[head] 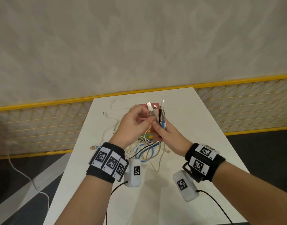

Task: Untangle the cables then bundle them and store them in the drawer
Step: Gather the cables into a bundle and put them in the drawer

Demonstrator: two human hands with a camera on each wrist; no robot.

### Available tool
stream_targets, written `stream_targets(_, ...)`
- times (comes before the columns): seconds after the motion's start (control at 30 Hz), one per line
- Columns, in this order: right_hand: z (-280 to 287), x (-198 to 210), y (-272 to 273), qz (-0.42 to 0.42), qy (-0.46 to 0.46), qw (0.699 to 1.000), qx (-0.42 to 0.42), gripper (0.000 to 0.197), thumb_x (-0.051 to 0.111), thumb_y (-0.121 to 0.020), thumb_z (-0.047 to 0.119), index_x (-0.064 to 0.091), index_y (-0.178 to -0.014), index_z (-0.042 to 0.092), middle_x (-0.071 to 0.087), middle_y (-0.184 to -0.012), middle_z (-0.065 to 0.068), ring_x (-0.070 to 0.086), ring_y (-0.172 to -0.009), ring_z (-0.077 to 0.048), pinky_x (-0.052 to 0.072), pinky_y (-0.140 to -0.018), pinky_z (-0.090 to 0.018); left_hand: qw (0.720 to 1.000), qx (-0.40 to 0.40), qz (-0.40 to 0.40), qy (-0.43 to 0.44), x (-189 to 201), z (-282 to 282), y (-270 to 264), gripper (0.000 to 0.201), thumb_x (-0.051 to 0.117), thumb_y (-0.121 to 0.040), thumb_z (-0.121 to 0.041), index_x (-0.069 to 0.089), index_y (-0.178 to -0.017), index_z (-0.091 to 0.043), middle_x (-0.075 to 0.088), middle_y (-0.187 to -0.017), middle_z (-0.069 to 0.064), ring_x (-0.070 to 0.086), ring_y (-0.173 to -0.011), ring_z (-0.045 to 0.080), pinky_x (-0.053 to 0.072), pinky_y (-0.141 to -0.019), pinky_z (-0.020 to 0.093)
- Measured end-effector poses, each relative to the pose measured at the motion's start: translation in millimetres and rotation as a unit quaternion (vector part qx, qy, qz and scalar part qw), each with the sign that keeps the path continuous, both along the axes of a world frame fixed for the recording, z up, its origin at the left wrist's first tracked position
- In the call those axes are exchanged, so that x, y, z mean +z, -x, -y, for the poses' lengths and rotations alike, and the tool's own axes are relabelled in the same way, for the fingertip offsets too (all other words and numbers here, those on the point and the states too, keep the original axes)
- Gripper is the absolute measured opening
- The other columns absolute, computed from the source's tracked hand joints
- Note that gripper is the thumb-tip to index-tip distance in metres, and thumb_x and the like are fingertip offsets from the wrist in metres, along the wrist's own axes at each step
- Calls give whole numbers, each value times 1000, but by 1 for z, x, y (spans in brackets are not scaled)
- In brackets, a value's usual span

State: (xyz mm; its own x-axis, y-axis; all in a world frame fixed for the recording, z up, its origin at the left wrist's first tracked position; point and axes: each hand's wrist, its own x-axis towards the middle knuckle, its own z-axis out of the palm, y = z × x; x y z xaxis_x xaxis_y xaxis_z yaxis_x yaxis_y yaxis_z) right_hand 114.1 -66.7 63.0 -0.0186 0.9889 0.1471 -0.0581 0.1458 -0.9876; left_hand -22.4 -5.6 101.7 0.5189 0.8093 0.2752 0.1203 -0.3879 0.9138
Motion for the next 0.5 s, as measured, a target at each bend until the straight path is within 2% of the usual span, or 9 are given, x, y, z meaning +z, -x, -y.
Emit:
stream_targets(0.07,3,0,-2,6,-9,1000,-15,18,38,-101,30,52,-106,19,45,-66,-1,43,-57,-14,40,-56,-27,999,-25,42,22,2,2,1,14,65,-89,0,54,-83,-8,65,-88,-8,67,-85,9,53,-80,25)
stream_targets(0.1,4,1,-3,-2,-12,1000,-20,18,39,-100,31,52,-105,19,48,-67,-4,47,-58,-18,42,-59,-30,998,-28,52,19,3,3,2,14,65,-89,0,53,-83,-6,67,-86,-6,68,-87,12,54,-80,28)
stream_targets(0.17,7,3,-6,-22,-11,999,-30,19,39,-101,27,52,-105,15,52,-68,-8,51,-57,-23,46,-62,-32,998,-24,54,3,4,3,3,15,65,-89,-3,51,-83,-5,68,-87,7,68,-91,19,56,-85,38)
stream_targets(0.2,8,4,-8,-22,-10,999,-36,18,37,-101,23,51,-106,12,53,-68,-8,52,-56,-22,47,-62,-30,998,-22,52,2,4,3,2,15,65,-89,-3,51,-84,-6,68,-90,13,68,-93,23,56,-87,41)
stream_targets(0.27,9,4,-9,-4,-11,999,-45,19,36,-101,18,50,-109,8,50,-67,-8,49,-53,-16,45,-58,-26,998,-22,63,20,5,6,0,13,63,-90,-3,53,-90,-10,69,-100,10,68,-97,27,57,-84,36)
stream_targets(0.33,9,0,-9,14,-16,999,-34,15,39,-101,19,53,-105,17,43,-68,-3,40,-53,-10,37,-56,-26,994,-49,90,42,6,8,-3,28,60,-92,-1,51,-111,-20,66,-117,2,68,-101,24,57,-83,31)
stream_targets(0.4,10,-5,-7,55,-16,998,-22,21,41,-99,21,54,-97,38,47,-68,11,40,-56,-4,33,-58,-24,993,-71,88,27,7,9,-6,51,56,-96,-6,37,-133,-37,60,-133,-3,66,-95,8,53,-83,25)
stream_targets(0.43,11,-6,-5,74,-11,997,-18,27,41,-100,20,52,-94,44,51,-67,19,43,-57,0,35,-59,-22,995,-65,73,12,9,11,-8,51,54,-98,-13,34,-137,-40,59,-133,-5,64,-90,3,51,-82,22)
stream_targets(0.5,13,-4,0,80,0,997,-2,31,43,-99,19,52,-87,45,52,-64,22,44,-57,2,36,-59,-19,998,-45,49,-21,11,14,-15,31,48,-100,-25,51,-131,-30,66,-121,-4,64,-93,6,48,-82,23)
